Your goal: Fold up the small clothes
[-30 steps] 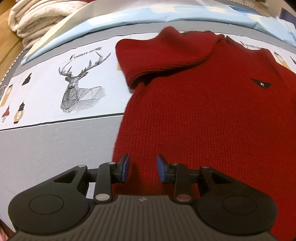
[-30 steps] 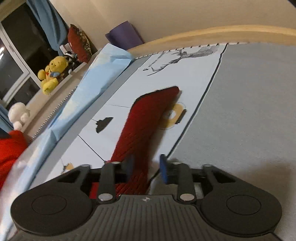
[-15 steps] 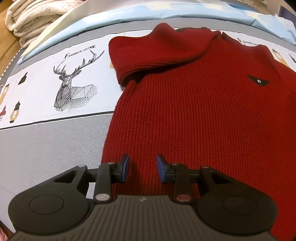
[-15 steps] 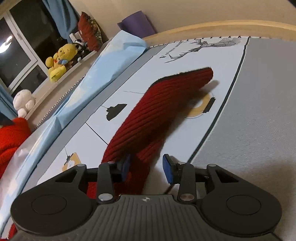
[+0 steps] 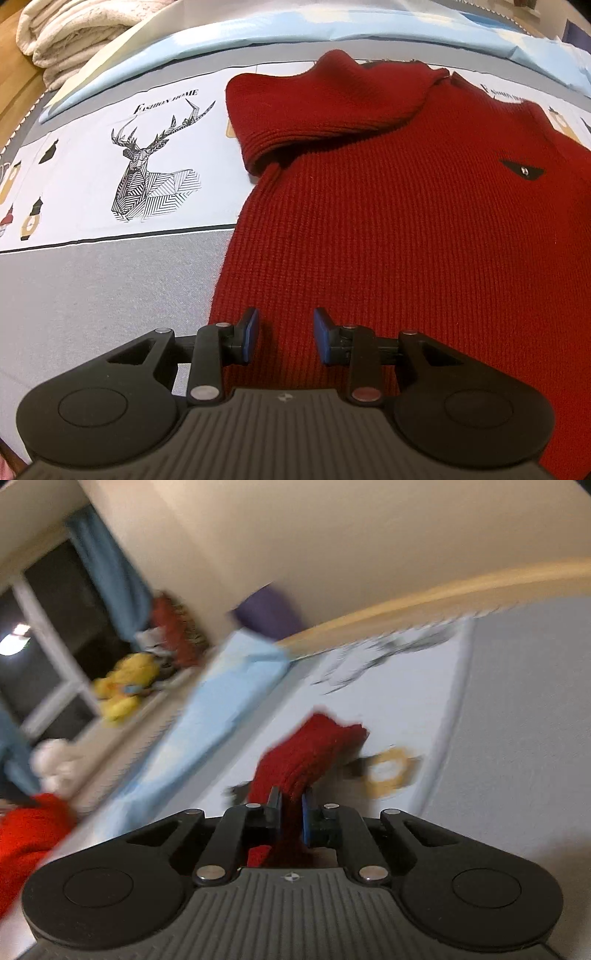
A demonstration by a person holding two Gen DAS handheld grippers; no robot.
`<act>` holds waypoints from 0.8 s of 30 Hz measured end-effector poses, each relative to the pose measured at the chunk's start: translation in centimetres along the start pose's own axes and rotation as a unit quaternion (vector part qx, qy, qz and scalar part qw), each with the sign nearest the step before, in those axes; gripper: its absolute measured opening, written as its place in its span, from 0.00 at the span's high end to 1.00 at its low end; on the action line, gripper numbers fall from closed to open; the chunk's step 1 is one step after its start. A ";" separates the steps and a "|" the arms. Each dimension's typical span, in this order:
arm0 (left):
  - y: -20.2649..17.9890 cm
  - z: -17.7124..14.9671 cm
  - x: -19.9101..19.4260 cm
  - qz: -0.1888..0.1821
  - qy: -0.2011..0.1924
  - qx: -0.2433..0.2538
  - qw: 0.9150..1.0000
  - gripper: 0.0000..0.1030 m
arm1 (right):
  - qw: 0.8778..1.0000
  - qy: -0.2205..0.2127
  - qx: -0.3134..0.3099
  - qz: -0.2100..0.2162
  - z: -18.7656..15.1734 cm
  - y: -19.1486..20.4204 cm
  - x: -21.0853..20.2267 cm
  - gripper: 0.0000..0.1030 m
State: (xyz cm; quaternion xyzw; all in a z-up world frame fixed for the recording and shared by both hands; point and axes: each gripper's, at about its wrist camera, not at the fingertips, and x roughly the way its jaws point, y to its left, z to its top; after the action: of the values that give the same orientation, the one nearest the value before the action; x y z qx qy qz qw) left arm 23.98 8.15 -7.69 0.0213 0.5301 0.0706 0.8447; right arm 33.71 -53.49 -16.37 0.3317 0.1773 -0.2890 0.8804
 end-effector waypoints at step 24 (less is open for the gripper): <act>6.8 -1.0 -1.6 -0.025 -0.002 -0.072 0.997 0.65 | 0.949 0.296 -0.096 0.044 -2.6 6.8 -6.5 0.63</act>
State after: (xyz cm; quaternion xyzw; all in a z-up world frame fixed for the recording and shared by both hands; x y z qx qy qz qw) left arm 21.71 14.61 -5.97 -0.0532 0.5220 0.0874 0.8468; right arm 32.63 -44.97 -11.67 0.3235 0.4421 -0.1208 0.8278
